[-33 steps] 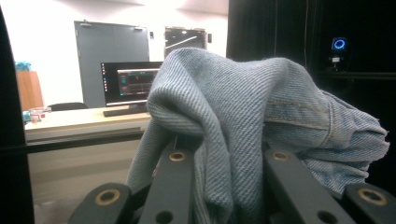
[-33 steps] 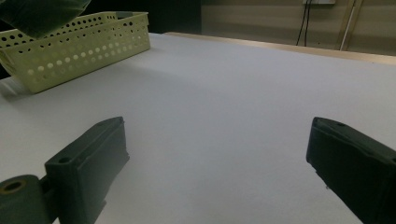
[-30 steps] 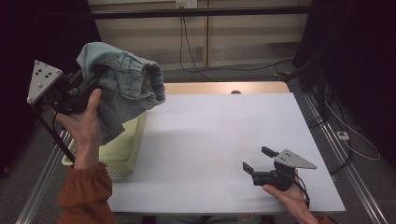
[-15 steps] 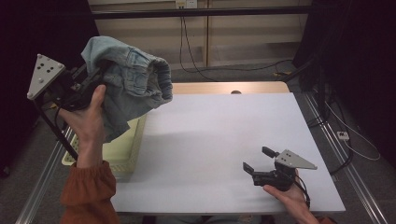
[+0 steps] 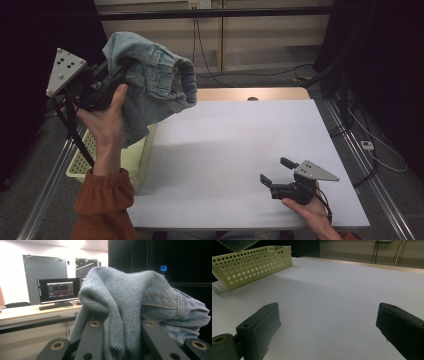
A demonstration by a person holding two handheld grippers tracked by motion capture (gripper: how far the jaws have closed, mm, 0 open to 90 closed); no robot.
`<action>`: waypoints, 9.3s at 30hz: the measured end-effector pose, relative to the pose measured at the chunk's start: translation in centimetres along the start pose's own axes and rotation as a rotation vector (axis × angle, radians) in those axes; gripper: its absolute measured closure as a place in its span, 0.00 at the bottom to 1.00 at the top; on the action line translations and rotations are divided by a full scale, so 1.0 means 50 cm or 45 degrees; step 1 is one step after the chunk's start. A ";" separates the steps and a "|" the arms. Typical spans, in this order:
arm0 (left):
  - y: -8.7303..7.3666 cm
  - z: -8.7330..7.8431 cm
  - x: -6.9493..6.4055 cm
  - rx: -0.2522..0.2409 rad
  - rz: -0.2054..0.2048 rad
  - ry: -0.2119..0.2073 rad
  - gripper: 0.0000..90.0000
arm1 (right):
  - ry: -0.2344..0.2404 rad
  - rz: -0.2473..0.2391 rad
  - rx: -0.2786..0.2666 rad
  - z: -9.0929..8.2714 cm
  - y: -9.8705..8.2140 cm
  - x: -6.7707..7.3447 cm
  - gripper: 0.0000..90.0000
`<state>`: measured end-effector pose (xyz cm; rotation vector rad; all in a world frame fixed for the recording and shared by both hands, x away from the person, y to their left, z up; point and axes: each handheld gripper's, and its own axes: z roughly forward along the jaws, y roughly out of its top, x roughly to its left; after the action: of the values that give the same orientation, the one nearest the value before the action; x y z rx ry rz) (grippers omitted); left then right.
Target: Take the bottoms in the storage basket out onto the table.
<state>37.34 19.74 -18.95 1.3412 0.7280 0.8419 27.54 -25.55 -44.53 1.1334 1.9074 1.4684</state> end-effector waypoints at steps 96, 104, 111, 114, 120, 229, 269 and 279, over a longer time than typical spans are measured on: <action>-0.204 0.206 -0.194 0.326 -0.096 -0.368 0.88 | 0.017 0.000 0.000 -0.004 0.000 0.001 0.05; -0.236 0.213 -0.192 0.387 -0.090 -0.359 0.88 | 0.017 0.004 -0.003 -0.005 -0.001 0.002 0.05; -0.270 0.217 -0.179 0.449 -0.109 -0.325 0.88 | 0.015 0.004 -0.003 -0.005 -0.001 0.002 0.05; -0.292 0.219 -0.172 0.476 -0.129 -0.311 0.87 | 0.016 -0.001 0.003 -0.004 -0.001 0.002 0.05; -0.325 0.225 -0.166 0.545 -0.123 -0.297 0.87 | 0.018 0.002 0.003 -0.003 -0.001 0.002 0.05; -0.512 0.236 -0.218 0.968 -0.039 -0.401 0.09 | 0.039 -0.006 -0.002 0.001 0.001 0.003 0.05; -0.409 0.158 -0.188 0.705 0.016 -0.331 0.07 | 0.016 0.005 0.005 0.001 0.000 0.002 0.05; -0.400 0.125 -0.185 0.660 0.025 -0.341 0.07 | 0.018 0.002 -0.001 0.003 0.001 0.004 0.05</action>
<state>39.80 7.94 -38.44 1.8834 0.7477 0.4848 27.55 -25.30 -44.48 1.1272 1.9154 1.4816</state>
